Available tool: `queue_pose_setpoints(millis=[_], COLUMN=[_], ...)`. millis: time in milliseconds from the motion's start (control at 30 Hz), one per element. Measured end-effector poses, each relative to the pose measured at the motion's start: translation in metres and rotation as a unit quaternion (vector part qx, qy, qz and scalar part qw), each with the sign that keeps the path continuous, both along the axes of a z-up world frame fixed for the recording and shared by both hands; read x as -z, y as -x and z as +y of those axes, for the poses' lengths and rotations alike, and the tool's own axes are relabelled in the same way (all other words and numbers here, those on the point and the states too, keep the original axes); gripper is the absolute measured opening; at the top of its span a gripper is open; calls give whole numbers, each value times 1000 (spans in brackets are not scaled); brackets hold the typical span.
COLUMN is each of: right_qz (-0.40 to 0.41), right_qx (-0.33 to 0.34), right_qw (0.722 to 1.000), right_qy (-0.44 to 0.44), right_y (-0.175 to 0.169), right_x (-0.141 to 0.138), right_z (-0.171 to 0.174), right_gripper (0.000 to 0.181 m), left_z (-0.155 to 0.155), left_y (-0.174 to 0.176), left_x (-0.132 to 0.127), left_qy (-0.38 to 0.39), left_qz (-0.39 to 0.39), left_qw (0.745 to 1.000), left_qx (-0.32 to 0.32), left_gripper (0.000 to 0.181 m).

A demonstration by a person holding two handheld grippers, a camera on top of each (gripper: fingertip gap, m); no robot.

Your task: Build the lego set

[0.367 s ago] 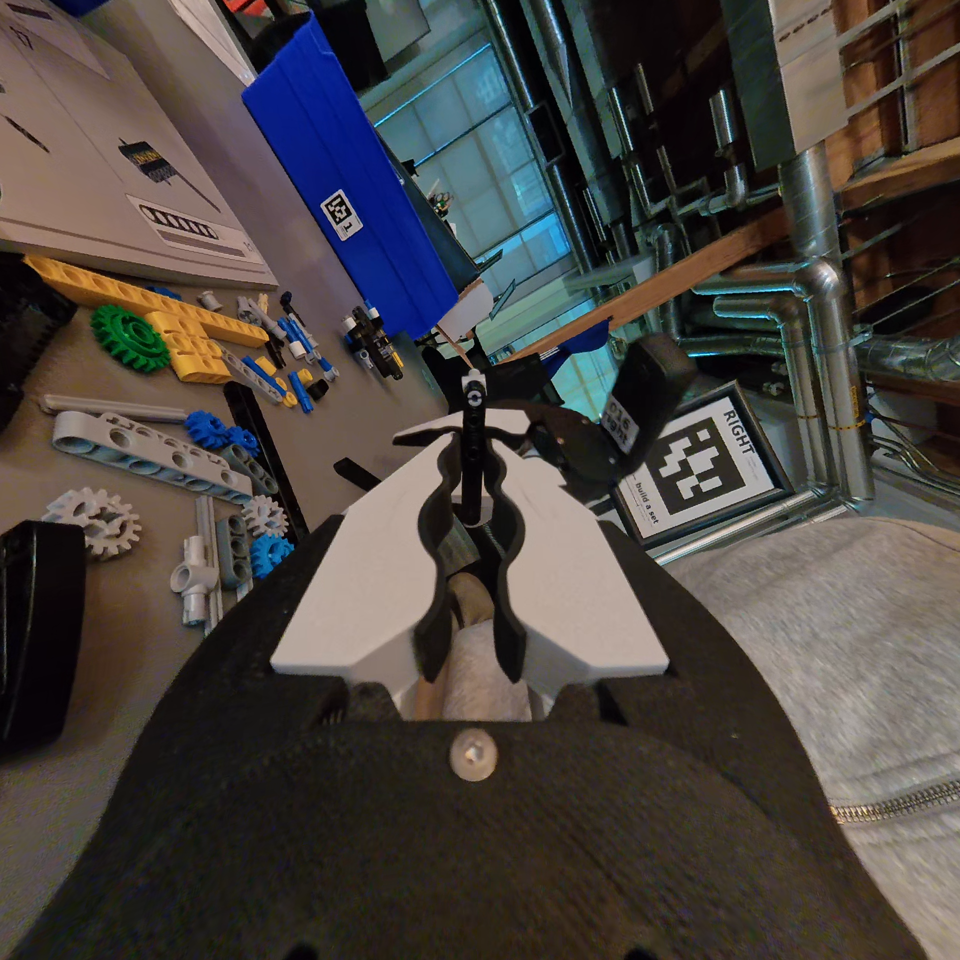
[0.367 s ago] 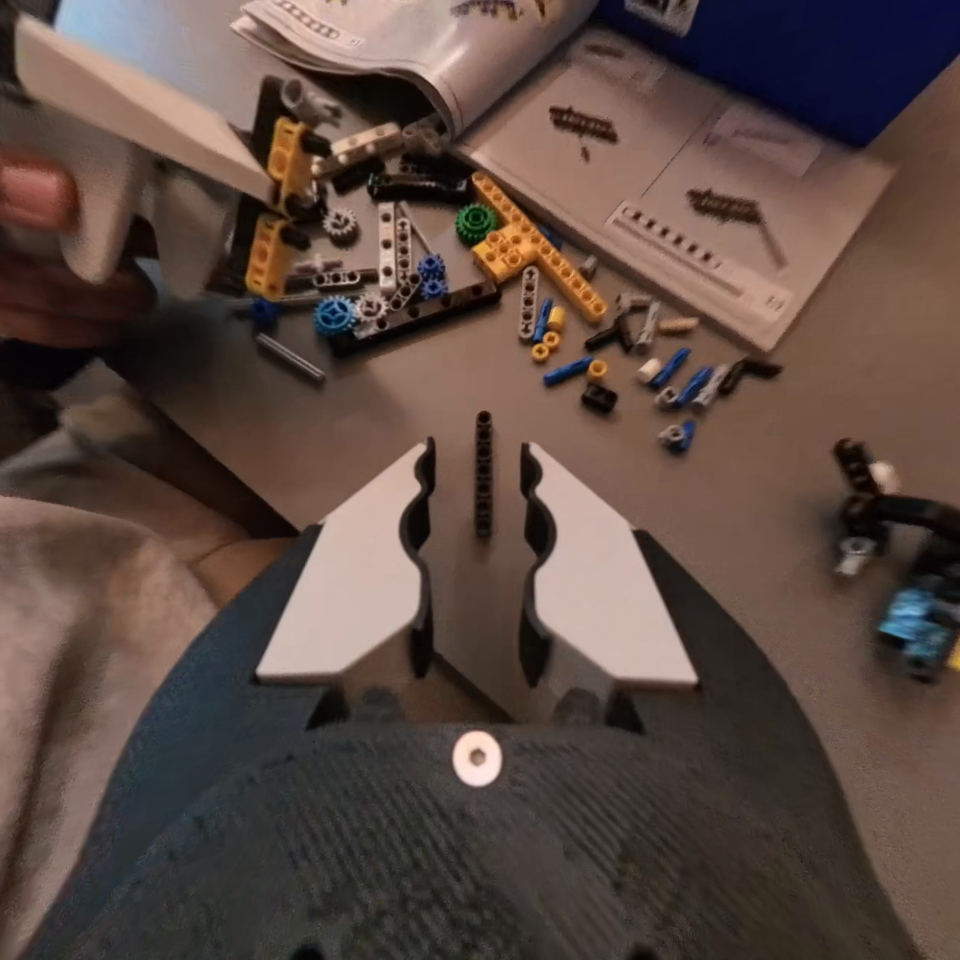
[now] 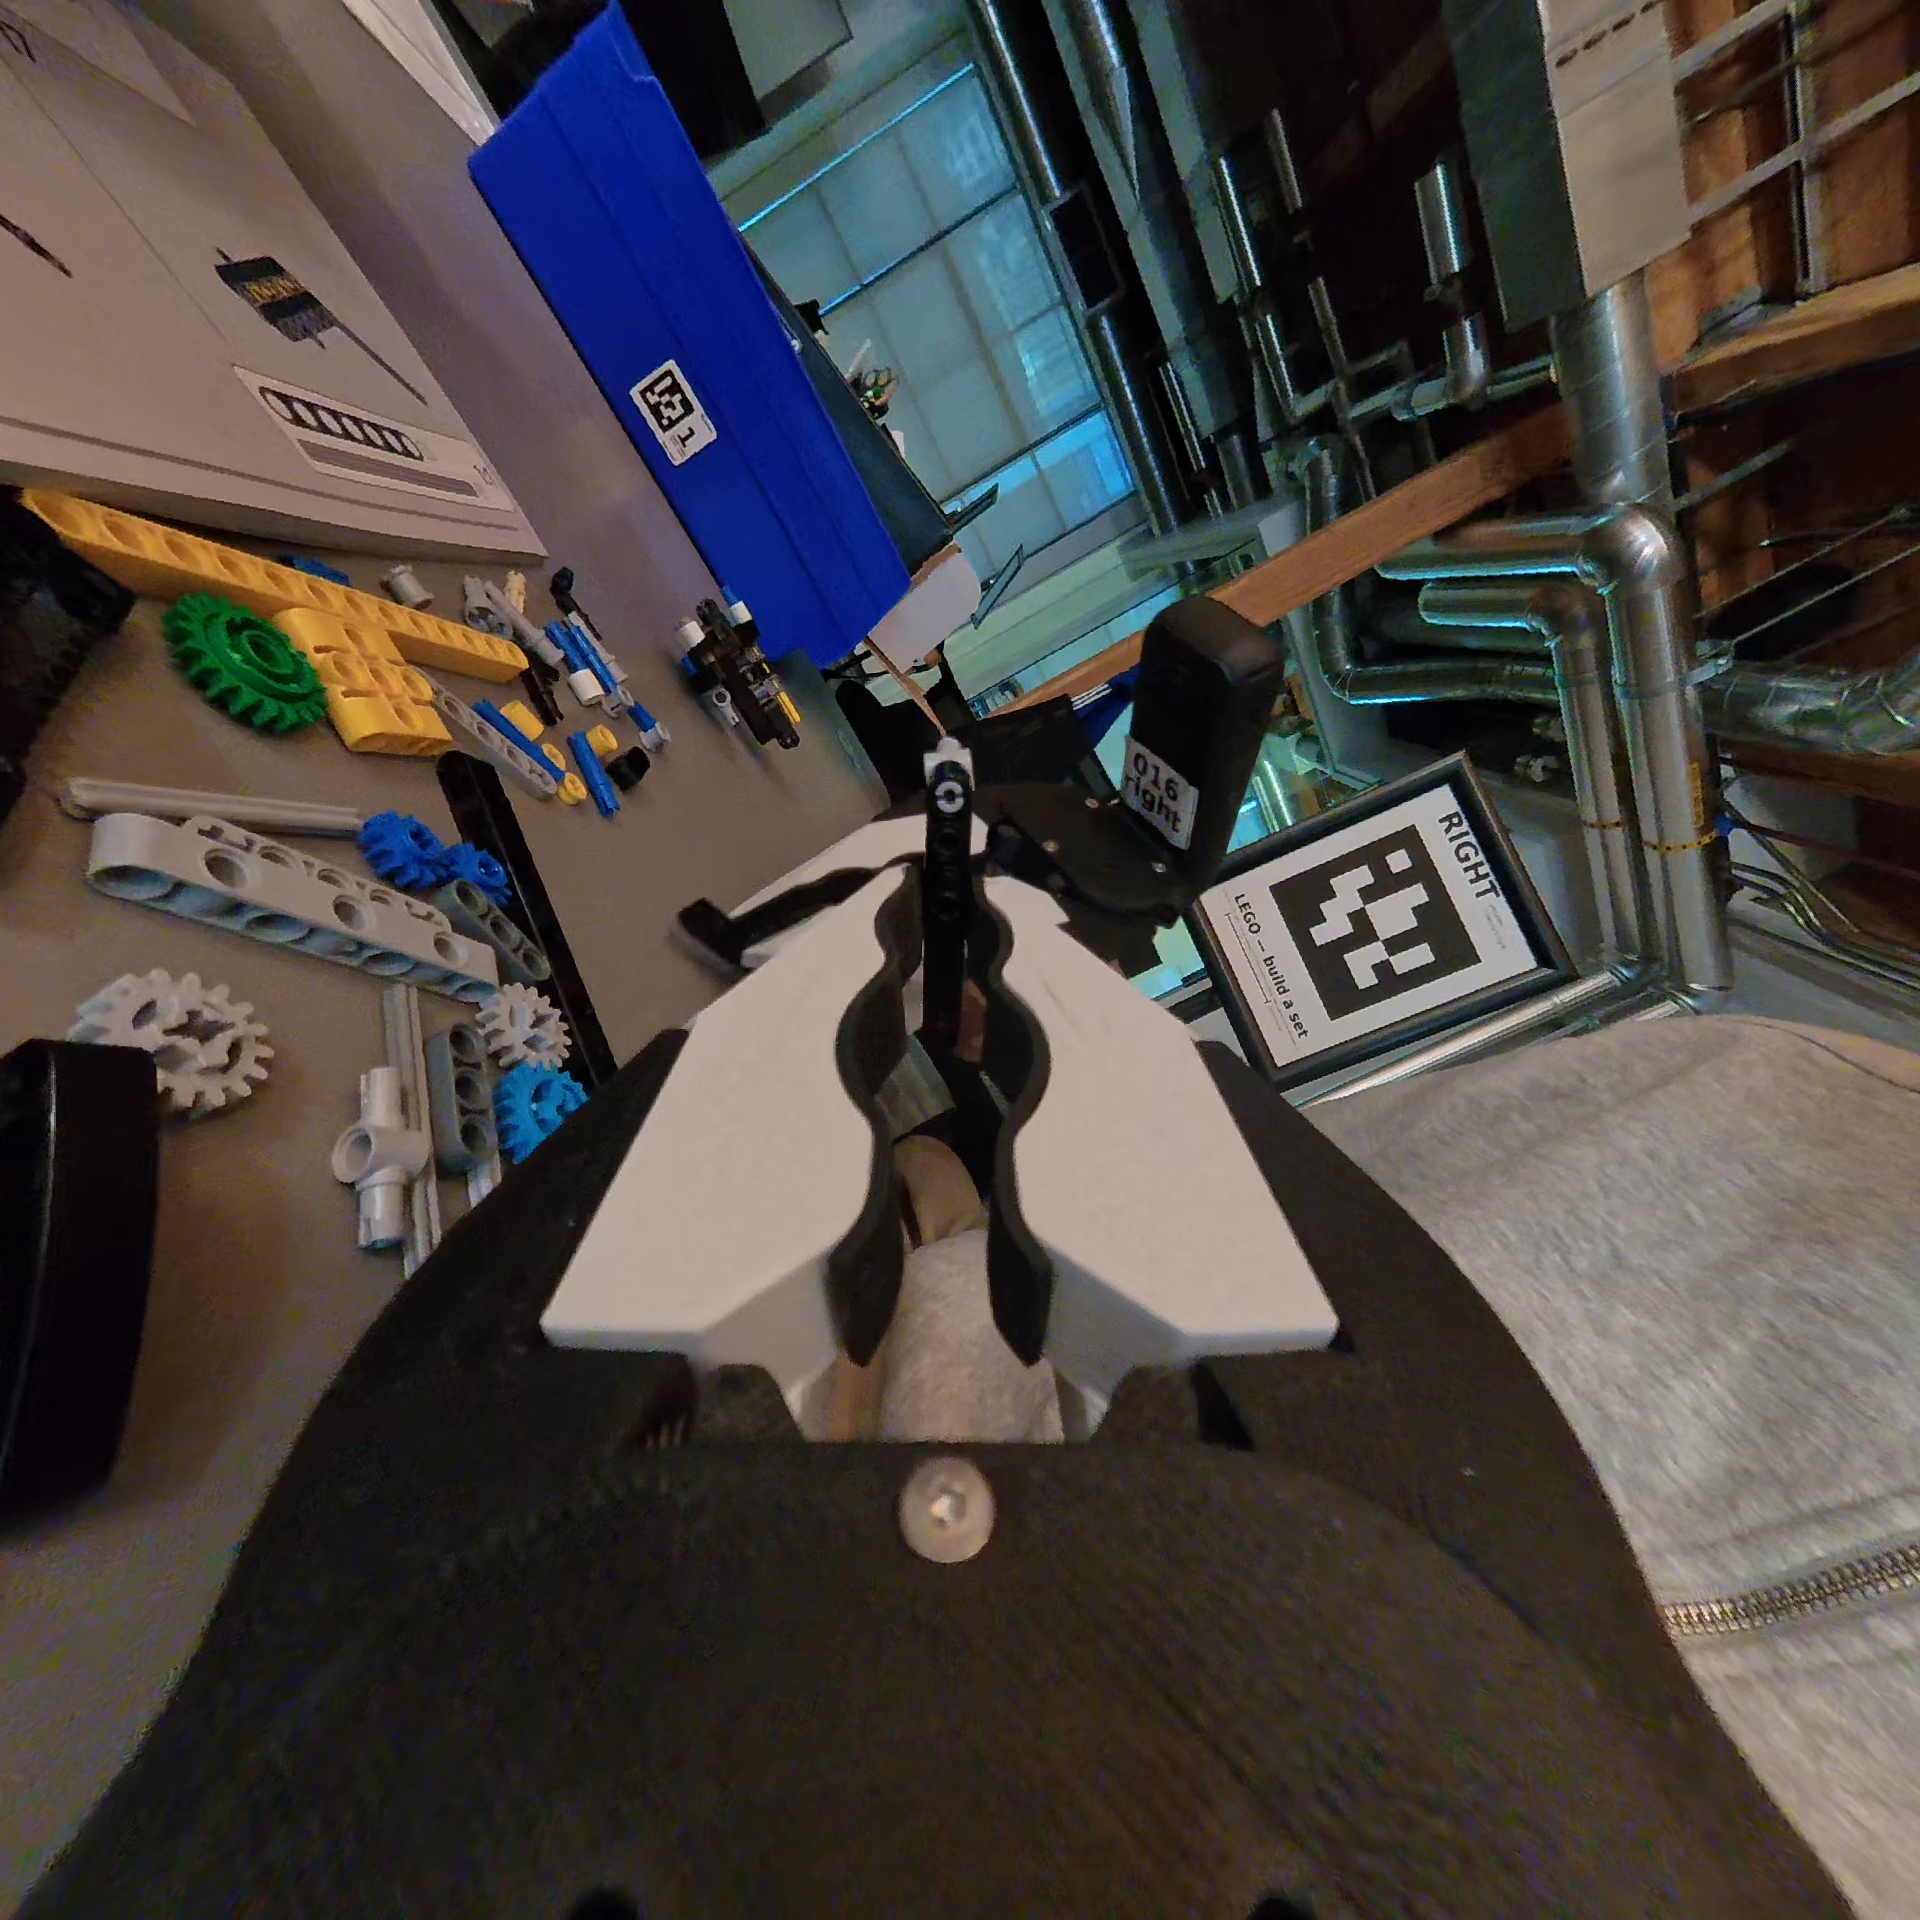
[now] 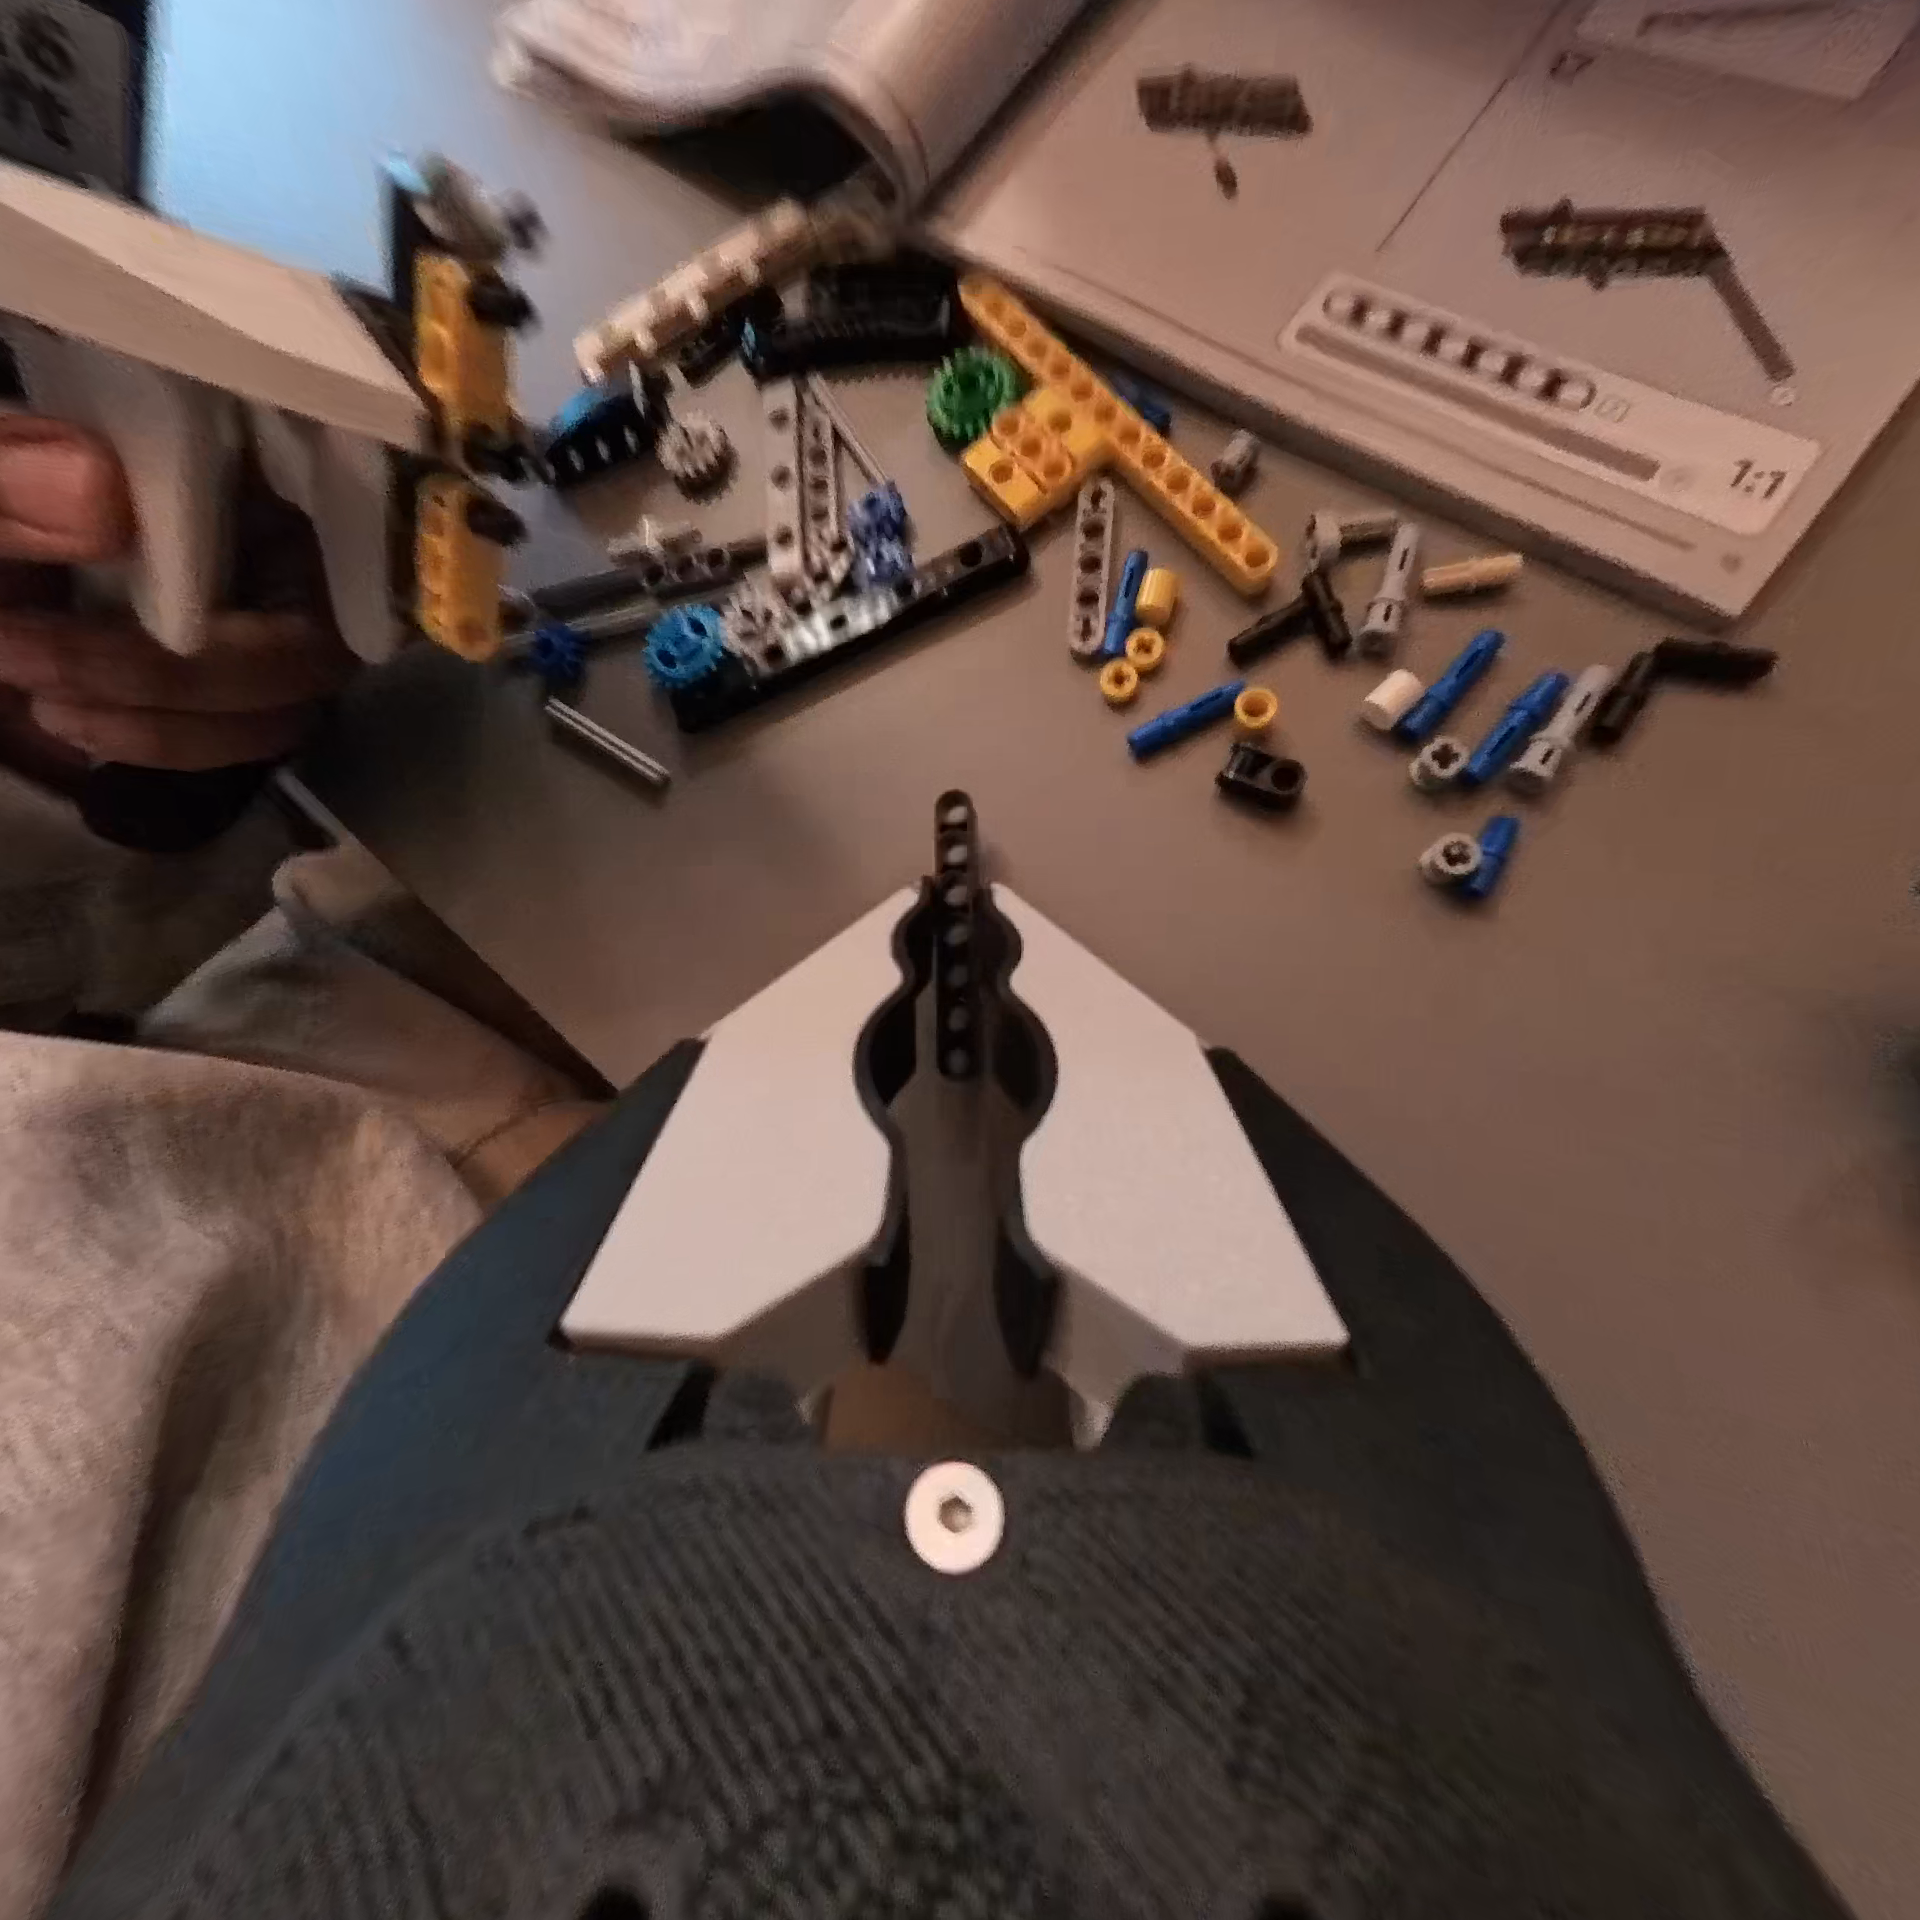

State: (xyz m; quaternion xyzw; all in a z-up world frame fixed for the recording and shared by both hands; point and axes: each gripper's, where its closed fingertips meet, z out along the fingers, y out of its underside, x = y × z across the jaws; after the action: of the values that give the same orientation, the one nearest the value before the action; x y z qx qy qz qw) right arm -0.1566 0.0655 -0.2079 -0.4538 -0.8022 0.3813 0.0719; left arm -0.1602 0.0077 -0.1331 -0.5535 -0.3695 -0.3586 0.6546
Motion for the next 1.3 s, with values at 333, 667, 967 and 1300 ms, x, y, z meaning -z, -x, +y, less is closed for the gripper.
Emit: queue_pose_setpoints(millis=[333, 667, 967, 1300], right_qz=[-9, -55, -62, -106], right_qx=[36, 35, 38, 5], right_qw=[906, 855, 868, 866], right_qy=[422, 514, 491, 489], right_y=[7, 6, 6, -8], right_x=[-96, -103, -96, -92], right_z=[-39, -46, -46, -44], right_gripper=[4, 4, 4, 4], left_z=[0, 6, 6, 10], left_y=[-5, -12, -13, -24], left_x=[-17, -20, -17, -12], left_qy=[-70, -82, -65, -37], left_qz=[-19, -28, -16, -2], left_qw=[997, 996, 997, 997], left_qx=[12, 27, 29, 65], left_gripper=[6, 6, 6, 6])
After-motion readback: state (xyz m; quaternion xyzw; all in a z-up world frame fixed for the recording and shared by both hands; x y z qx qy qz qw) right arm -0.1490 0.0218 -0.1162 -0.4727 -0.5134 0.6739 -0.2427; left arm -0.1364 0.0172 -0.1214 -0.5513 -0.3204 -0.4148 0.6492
